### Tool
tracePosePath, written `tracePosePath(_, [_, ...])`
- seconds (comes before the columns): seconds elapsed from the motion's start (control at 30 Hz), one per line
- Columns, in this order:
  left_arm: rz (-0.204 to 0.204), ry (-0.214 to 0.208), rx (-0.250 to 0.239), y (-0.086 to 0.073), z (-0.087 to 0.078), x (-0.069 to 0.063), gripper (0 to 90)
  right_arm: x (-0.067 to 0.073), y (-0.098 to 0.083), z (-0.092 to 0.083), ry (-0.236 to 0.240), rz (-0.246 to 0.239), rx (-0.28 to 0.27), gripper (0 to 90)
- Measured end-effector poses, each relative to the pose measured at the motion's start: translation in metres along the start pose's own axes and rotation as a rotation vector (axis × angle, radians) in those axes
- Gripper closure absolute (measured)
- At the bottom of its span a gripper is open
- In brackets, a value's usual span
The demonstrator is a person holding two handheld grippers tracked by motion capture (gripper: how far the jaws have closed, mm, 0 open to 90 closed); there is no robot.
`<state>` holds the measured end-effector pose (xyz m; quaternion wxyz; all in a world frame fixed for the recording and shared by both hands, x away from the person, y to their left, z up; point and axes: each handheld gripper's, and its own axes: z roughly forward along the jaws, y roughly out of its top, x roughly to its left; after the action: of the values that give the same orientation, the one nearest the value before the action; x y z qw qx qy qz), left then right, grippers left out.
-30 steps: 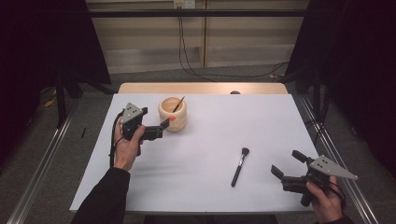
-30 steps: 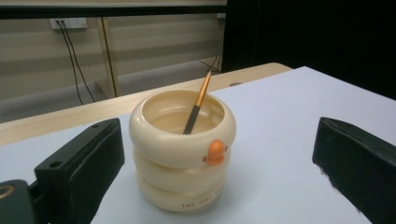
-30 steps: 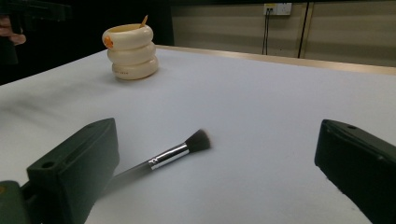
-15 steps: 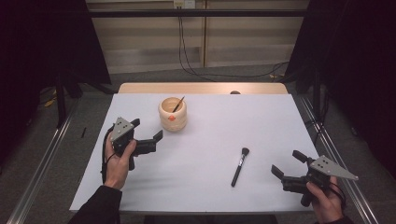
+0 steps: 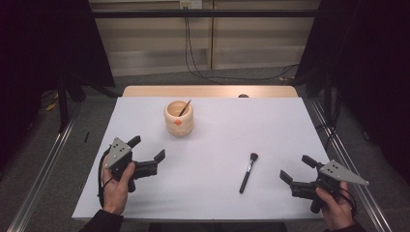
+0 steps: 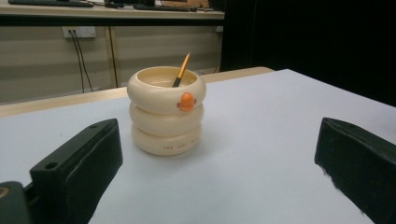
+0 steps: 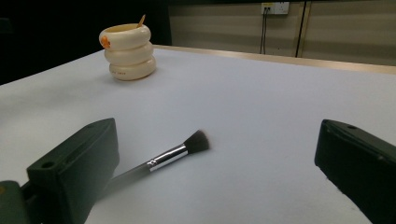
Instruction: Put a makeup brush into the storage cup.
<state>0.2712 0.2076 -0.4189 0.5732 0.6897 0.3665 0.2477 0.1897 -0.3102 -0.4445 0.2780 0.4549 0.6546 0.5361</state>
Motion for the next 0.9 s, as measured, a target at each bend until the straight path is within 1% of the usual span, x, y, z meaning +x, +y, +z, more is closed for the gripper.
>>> tracePosePath(0.03, [-0.003, -0.001, 0.000, -0.002, -0.003, -0.002, 0.7, 0.000, 0.000, 0.000, -0.001, 0.004, 0.003, 0.0])
tracePosePath(0.07, [-0.014, -0.007, 0.002, -0.005, -0.007, -0.004, 0.8, 0.000, 0.000, 0.000, 0.000, -0.006, 0.006, 0.0])
tracePosePath(0.1, [-0.022, -0.009, 0.003, -0.008, -0.010, -0.007, 0.5, 0.001, 0.000, 0.000, 0.000, 0.008, 0.009, 0.0])
tracePosePath(0.13, [-0.018, -0.008, 0.012, -0.009, -0.012, -0.008, 0.6, 0.000, 0.000, 0.000, -0.008, -0.002, 0.001, 0.0])
tracePosePath(0.17, [-0.028, -0.016, 0.003, -0.010, -0.014, -0.009, 0.7, -0.001, 0.000, 0.000, -0.005, -0.009, 0.002, 0.0])
tracePosePath(0.2, [-0.033, -0.012, -0.003, -0.011, -0.017, -0.011, 0.6, -0.001, 0.000, 0.000, -0.011, -0.001, -0.003, 0.0])
tracePosePath(0.23, [-0.024, -0.012, 0.008, -0.011, -0.019, -0.010, 0.6, -0.001, 0.000, -0.001, -0.009, 0.007, 0.005, 0.0])
tracePosePath(0.3, [-0.023, -0.007, 0.011, -0.013, -0.024, -0.012, 0.7, -0.001, 0.000, -0.001, -0.010, 0.006, 0.000, 0.0])
tracePosePath(0.33, [-0.014, -0.007, 0.019, -0.013, -0.026, -0.012, 0.7, 0.000, 0.000, 0.000, -0.010, 0.008, 0.001, 0.0])
tracePosePath(0.37, [-0.014, -0.001, 0.024, -0.014, -0.029, -0.013, 0.6, -0.001, 0.000, 0.000, -0.010, -0.005, -0.002, 0.0])
tracePosePath(0.43, [-0.010, 0.000, 0.031, -0.018, -0.033, -0.013, 0.9, 0.000, 0.000, -0.001, -0.010, 0.003, -0.001, 0.0])
tracePosePath(0.47, [-0.013, 0.002, 0.034, -0.019, -0.034, -0.013, 0.8, -0.001, 0.000, -0.001, -0.009, -0.006, 0.003, 0.0])
tracePosePath(0.5, [-0.019, -0.001, 0.028, -0.020, -0.035, -0.013, 0.6, -0.002, 0.000, -0.001, -0.010, -0.016, 0.003, 0.0])
tracePosePath(0.53, [-0.013, 0.004, 0.031, -0.021, -0.035, -0.012, 0.7, -0.001, 0.000, -0.002, -0.011, 0.003, -0.002, 0.0])
tracePosePath(0.6, [-0.021, -0.003, 0.034, -0.022, -0.035, -0.012, 1.0, 0.000, 0.000, -0.002, -0.006, 0.006, -0.001, 0.0])
tracePosePath(0.63, [-0.007, 0.008, 0.043, -0.022, -0.035, -0.012, 0.8, -0.001, 0.000, -0.002, -0.007, -0.003, -0.003, 0.0])
tracePosePath(0.67, [-0.001, 0.008, 0.044, -0.022, -0.034, -0.013, 0.9, 0.000, 0.000, -0.002, -0.002, -0.003, 0.000, 0.0])
tracePosePath(0.7, [0.024, 0.019, 0.049, -0.022, -0.034, -0.014, 0.9, 0.000, 0.000, -0.002, -0.002, 0.003, -0.002, 0.0])
tracePosePath(0.73, [0.032, 0.019, 0.051, -0.022, -0.034, -0.014, 1.0, 0.000, 0.000, -0.003, 0.000, 0.000, 0.000, 0.0])
tracePosePath(0.8, [0.021, 0.013, 0.047, -0.023, -0.034, -0.013, 0.7, 0.000, 0.000, -0.003, 0.002, -0.002, 0.000, 0.0])
tracePosePath(0.87, [0.031, 0.012, 0.046, -0.023, -0.034, -0.013, 1.0, 0.000, 0.000, -0.002, 0.001, 0.001, 0.001, 0.0])
tracePosePath(0.9, [0.025, 0.003, 0.042, -0.023, -0.033, -0.012, 0.8, -0.001, 0.000, -0.002, 0.000, -0.008, 0.004, 0.0])
